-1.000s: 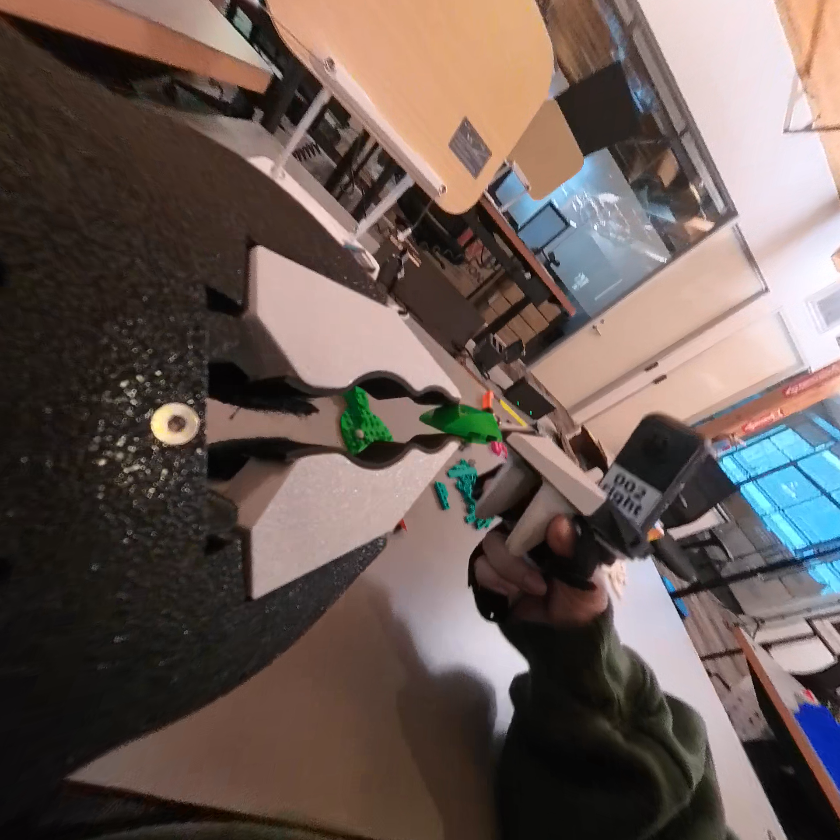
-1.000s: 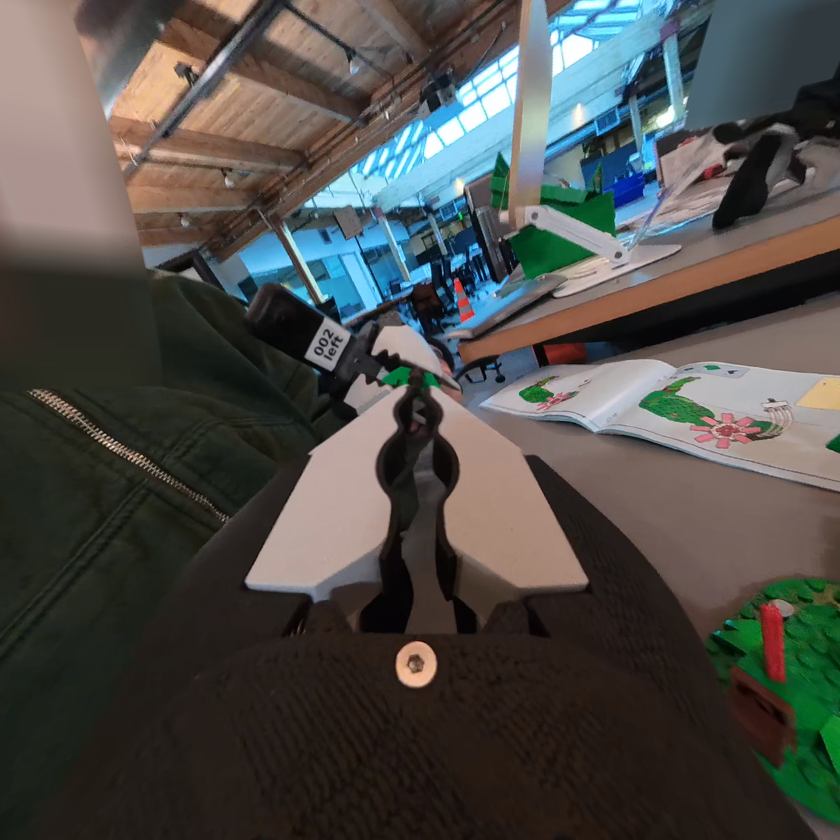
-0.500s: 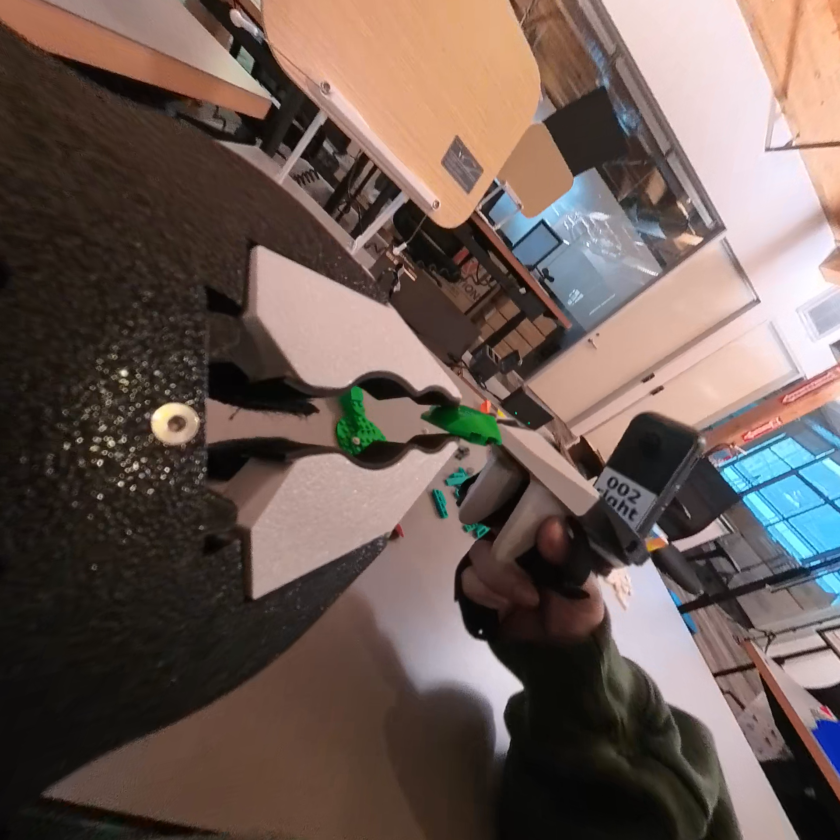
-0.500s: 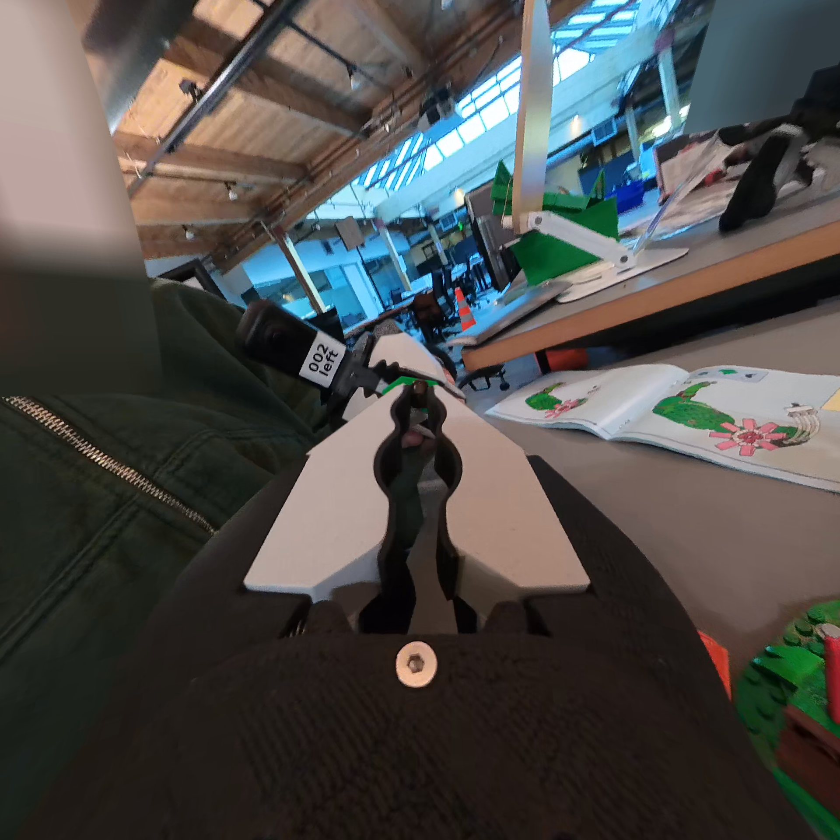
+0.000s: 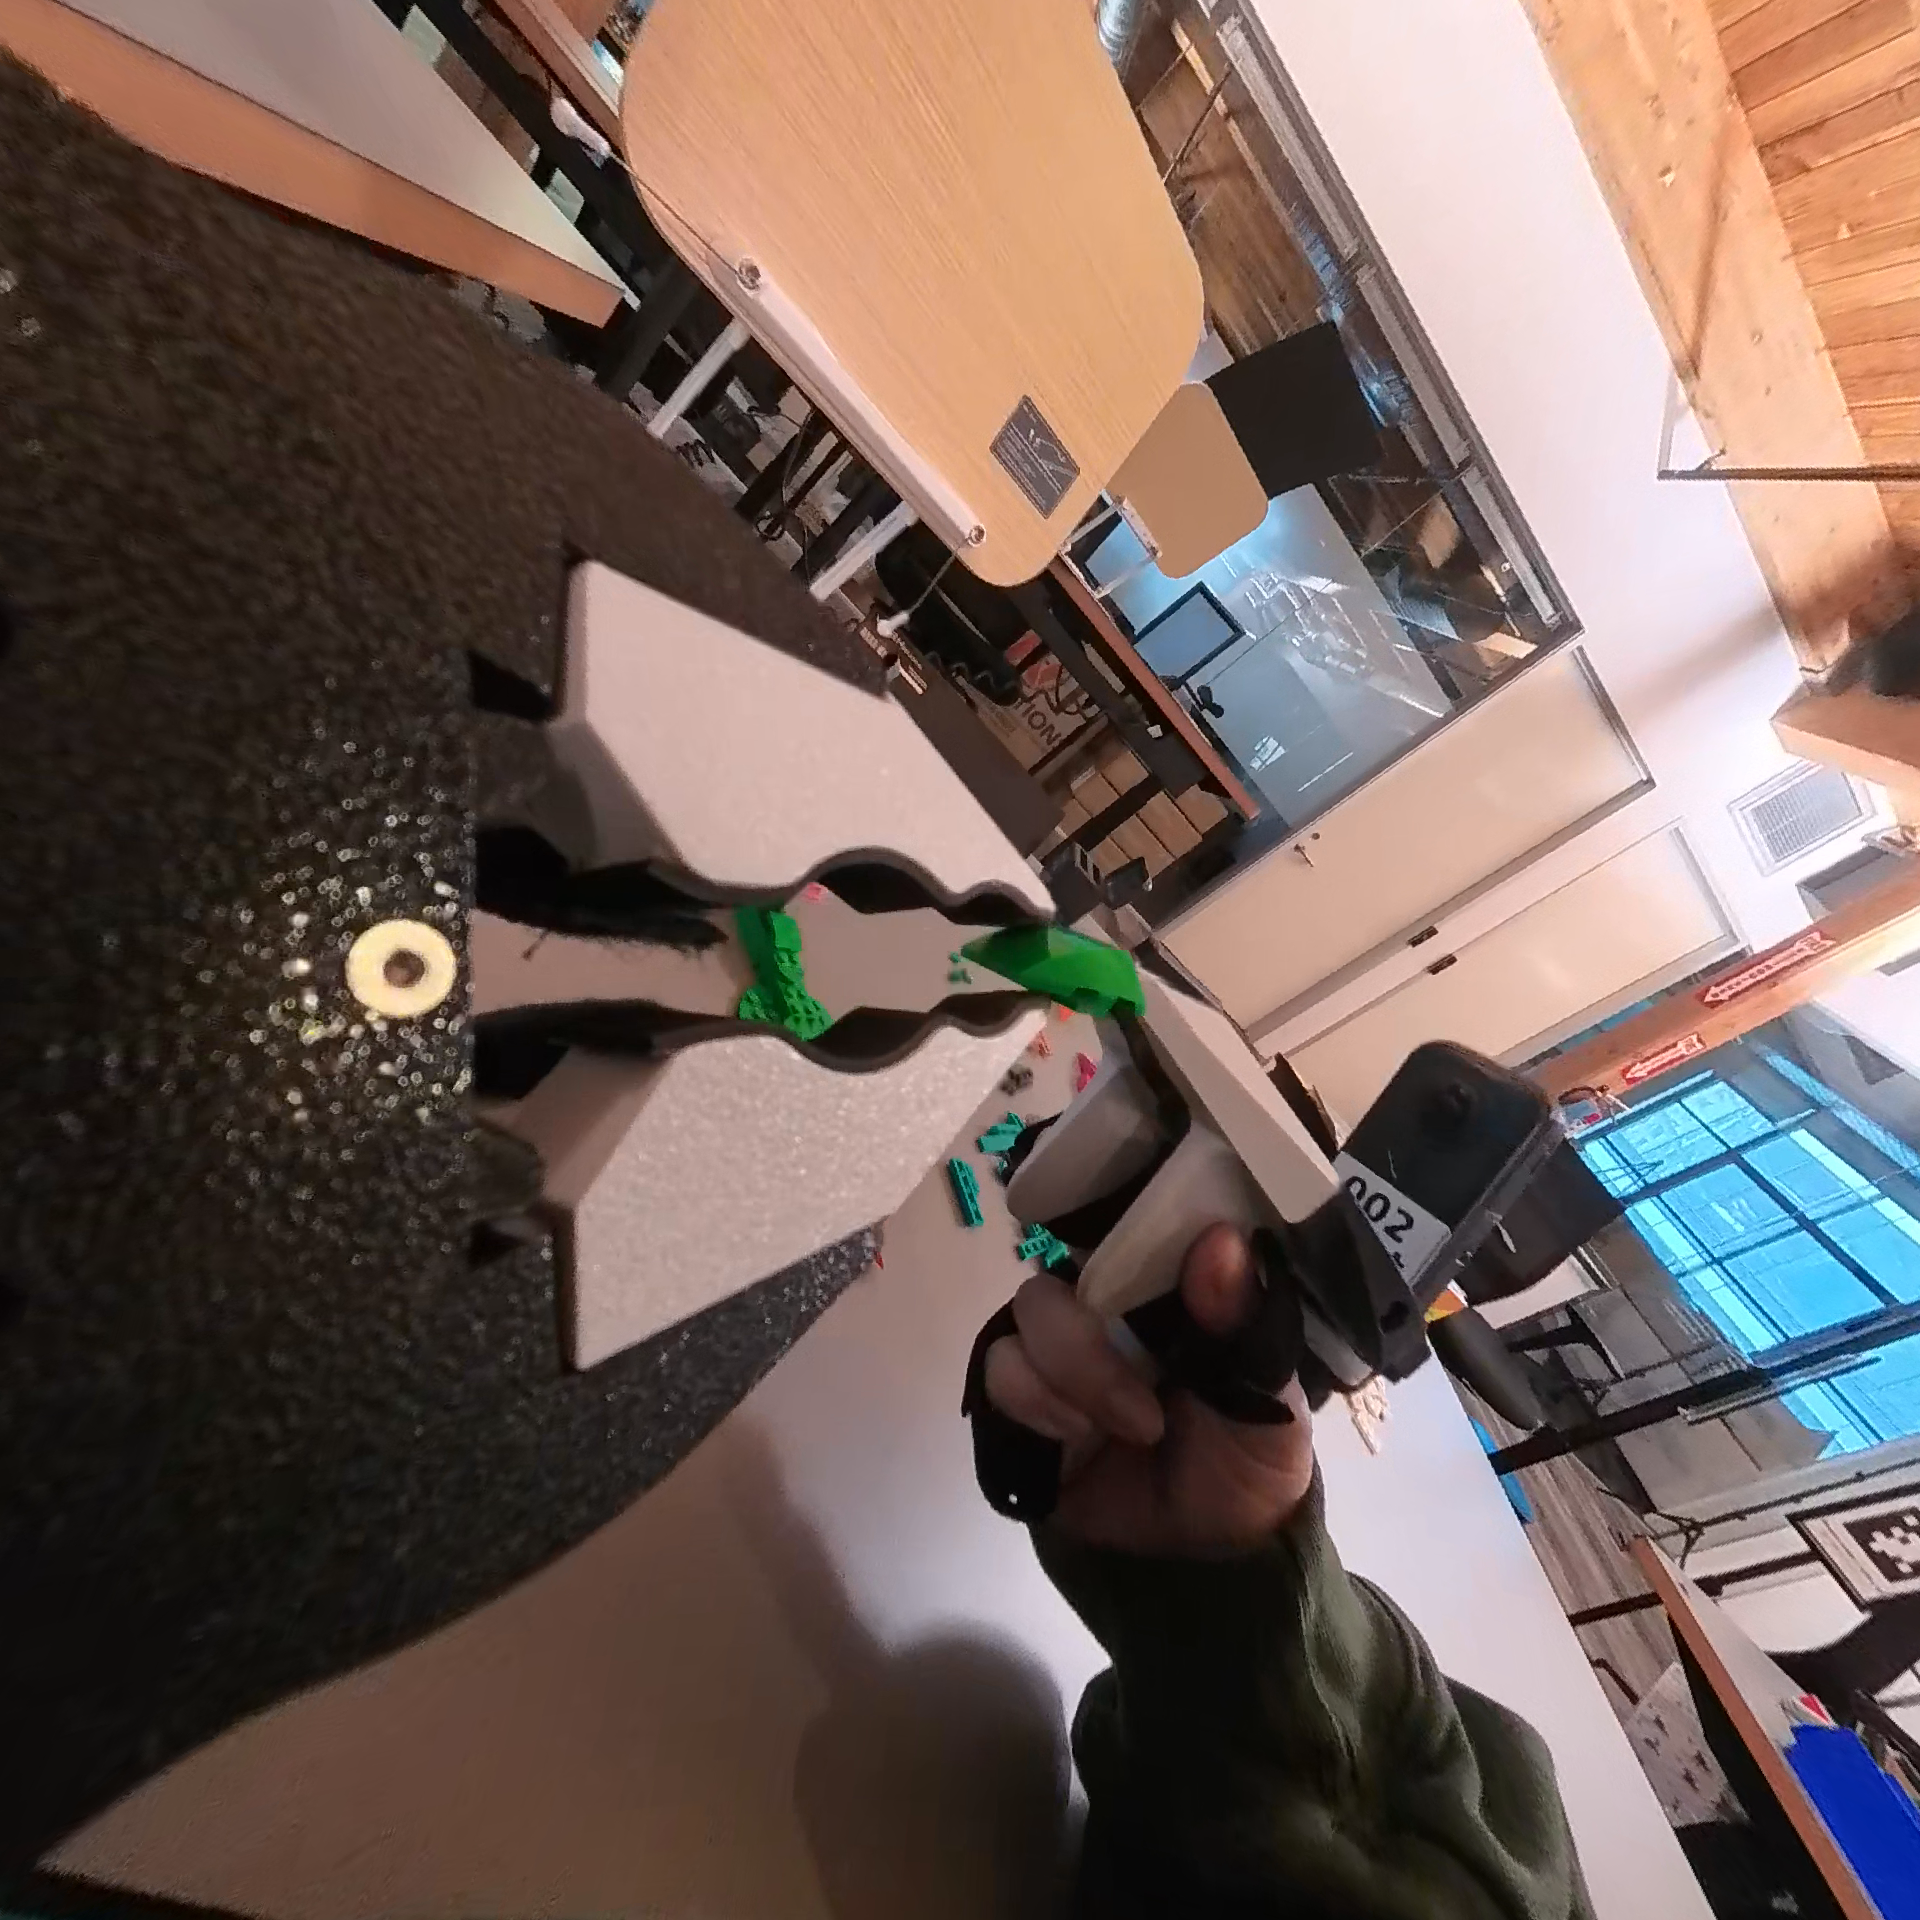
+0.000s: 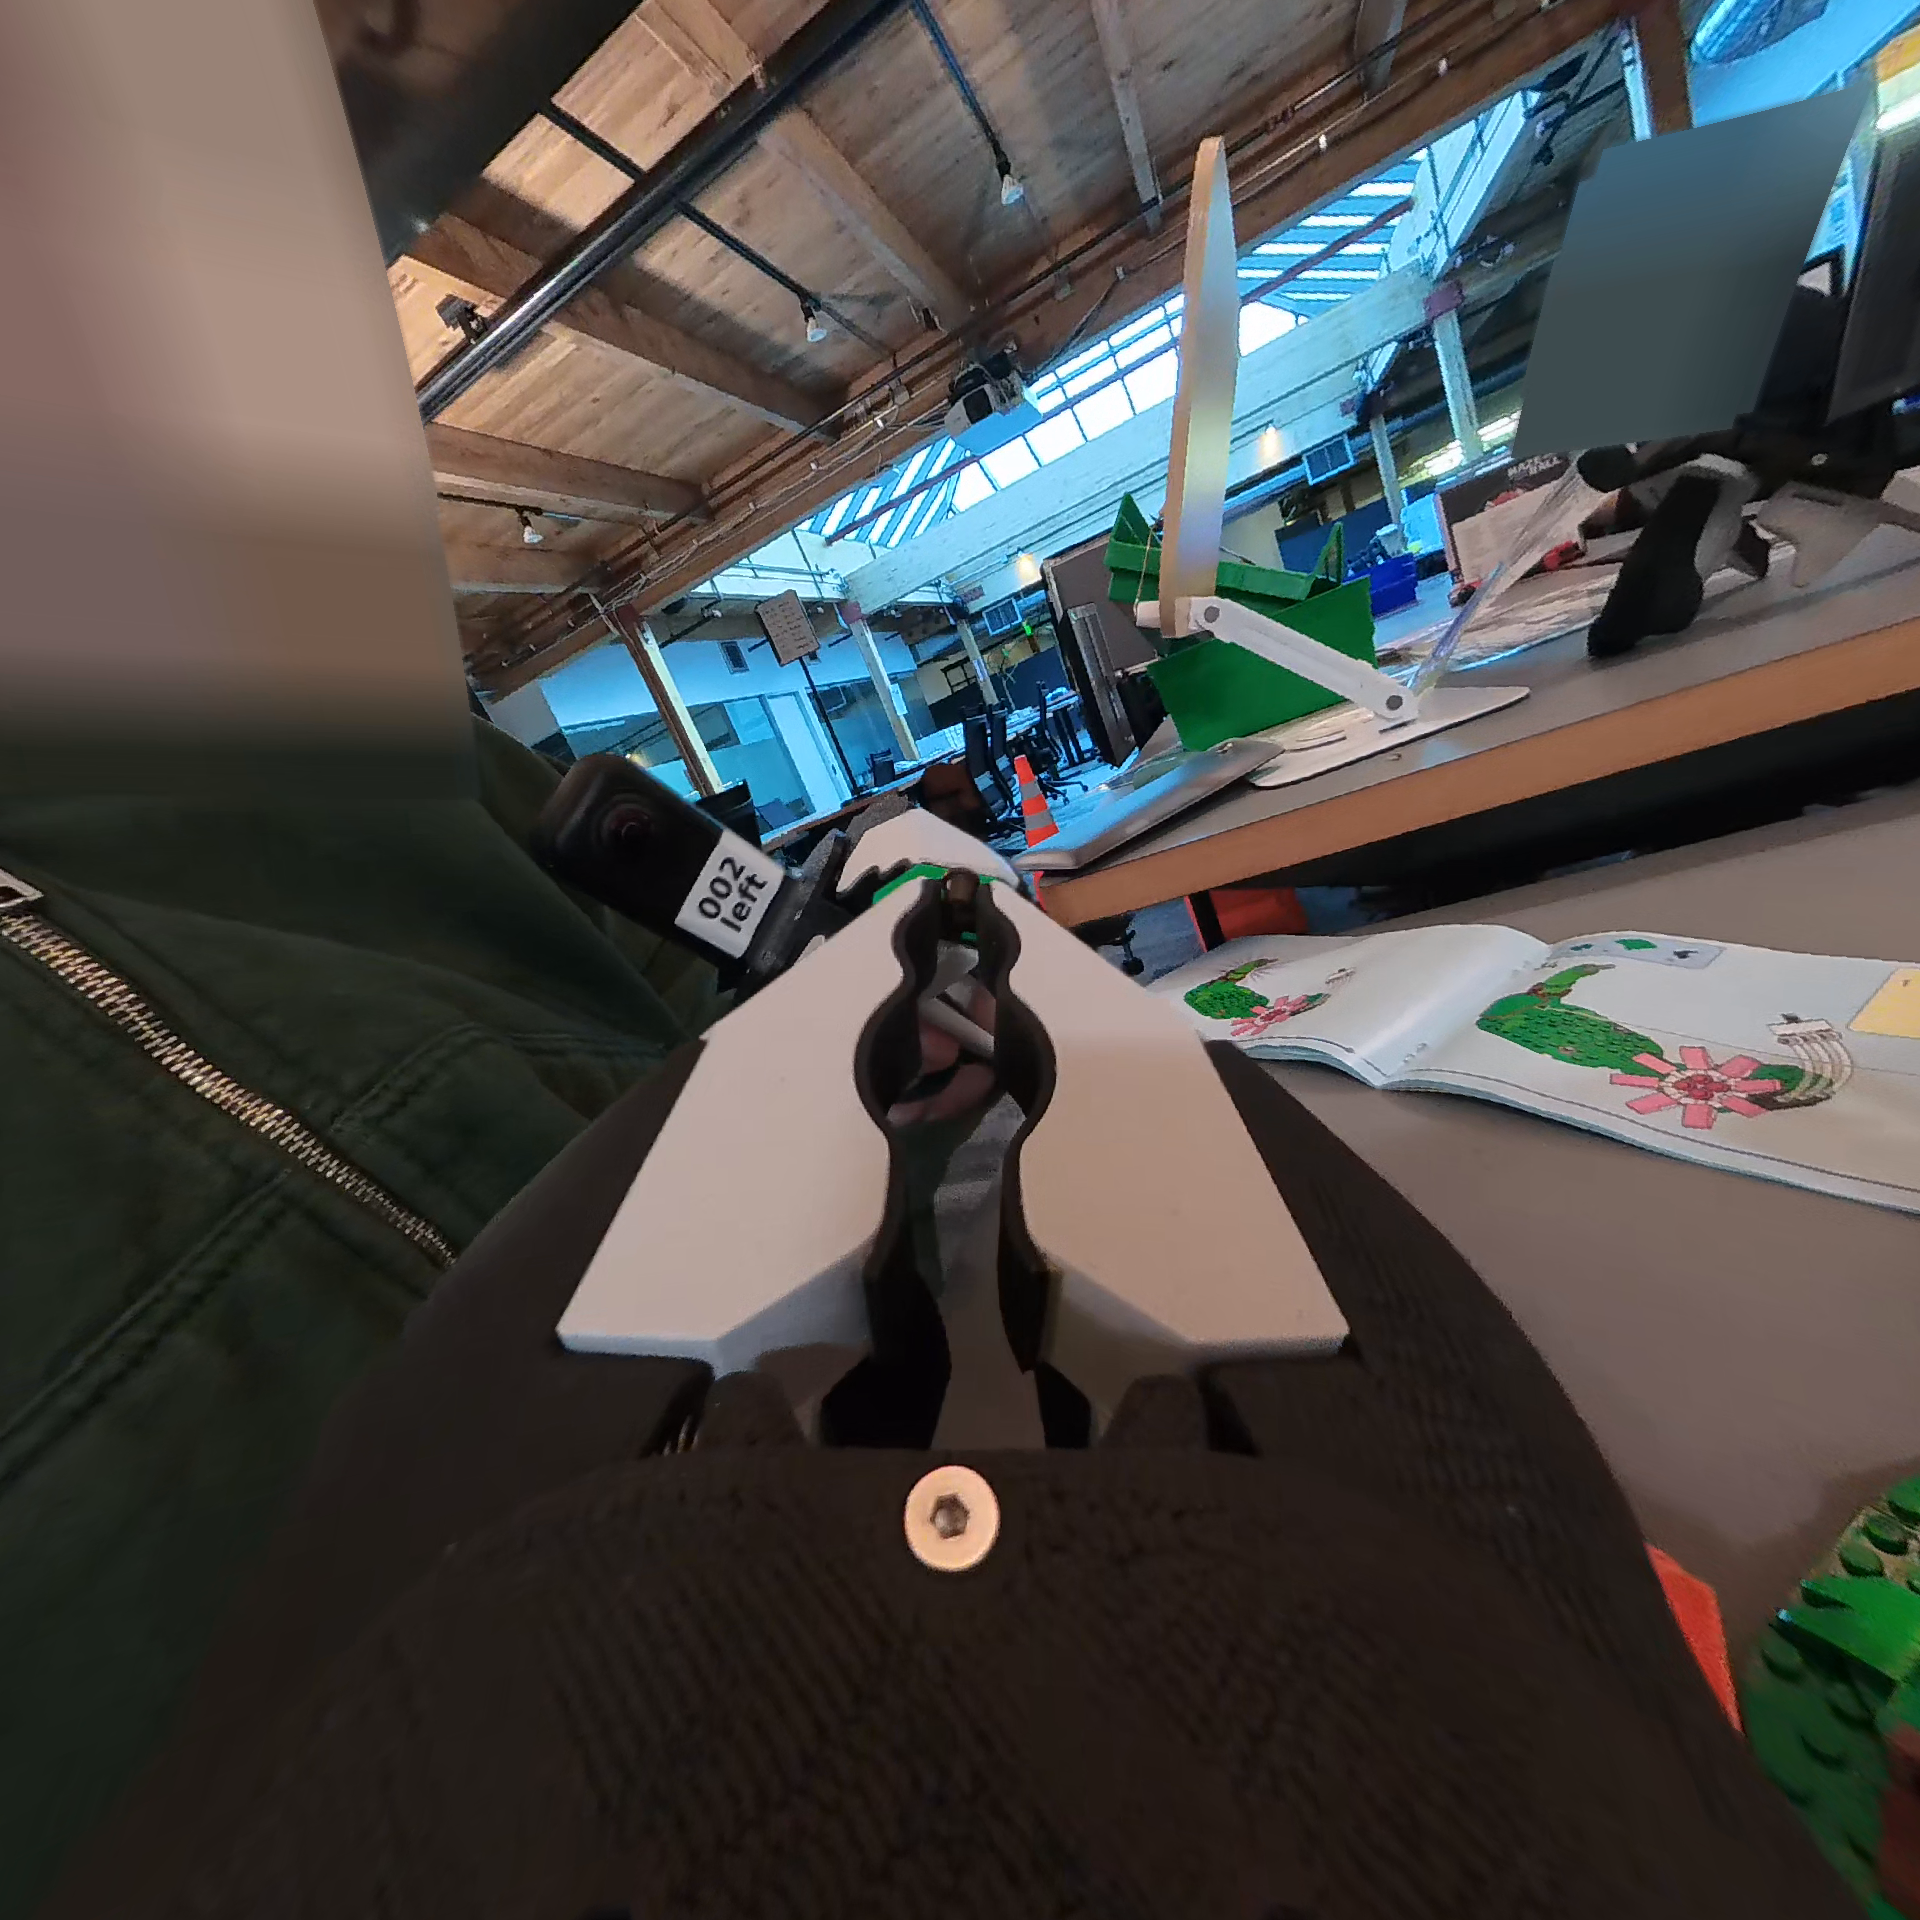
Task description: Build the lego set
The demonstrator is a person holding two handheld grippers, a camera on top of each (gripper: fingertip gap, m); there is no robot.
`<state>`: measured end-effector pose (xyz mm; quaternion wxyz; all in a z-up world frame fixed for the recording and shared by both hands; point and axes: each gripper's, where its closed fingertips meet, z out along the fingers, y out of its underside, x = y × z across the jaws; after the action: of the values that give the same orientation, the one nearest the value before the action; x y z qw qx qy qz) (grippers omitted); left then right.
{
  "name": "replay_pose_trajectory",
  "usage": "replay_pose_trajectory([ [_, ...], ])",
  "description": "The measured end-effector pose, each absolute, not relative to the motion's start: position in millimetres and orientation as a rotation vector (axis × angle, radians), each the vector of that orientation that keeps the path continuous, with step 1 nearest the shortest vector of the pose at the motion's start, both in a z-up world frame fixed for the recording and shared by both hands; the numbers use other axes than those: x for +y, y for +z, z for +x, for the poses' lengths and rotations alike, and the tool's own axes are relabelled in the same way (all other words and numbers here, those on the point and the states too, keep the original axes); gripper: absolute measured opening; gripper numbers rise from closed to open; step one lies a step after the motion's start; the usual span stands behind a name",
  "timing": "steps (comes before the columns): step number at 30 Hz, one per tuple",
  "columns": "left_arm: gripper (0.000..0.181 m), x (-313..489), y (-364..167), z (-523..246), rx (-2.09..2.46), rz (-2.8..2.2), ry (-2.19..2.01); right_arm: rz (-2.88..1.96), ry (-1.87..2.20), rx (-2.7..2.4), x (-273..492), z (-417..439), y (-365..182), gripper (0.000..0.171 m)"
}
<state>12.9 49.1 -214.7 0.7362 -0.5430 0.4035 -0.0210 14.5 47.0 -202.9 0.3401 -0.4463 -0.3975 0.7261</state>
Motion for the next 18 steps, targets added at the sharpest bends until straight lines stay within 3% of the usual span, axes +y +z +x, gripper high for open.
replay_pose_trajectory([
  [9, 0.01, 46, -223, 14, 0.965, -1.193, -0.042, -1.219, 1.814, -1.218, 43, 15, -212, 0.006],
  [18, 0.01, 54, -214, 6, 0.837, -1.209, -0.037, -1.173, 1.816, -0.937, 52, 9, -204, 0.005],
])
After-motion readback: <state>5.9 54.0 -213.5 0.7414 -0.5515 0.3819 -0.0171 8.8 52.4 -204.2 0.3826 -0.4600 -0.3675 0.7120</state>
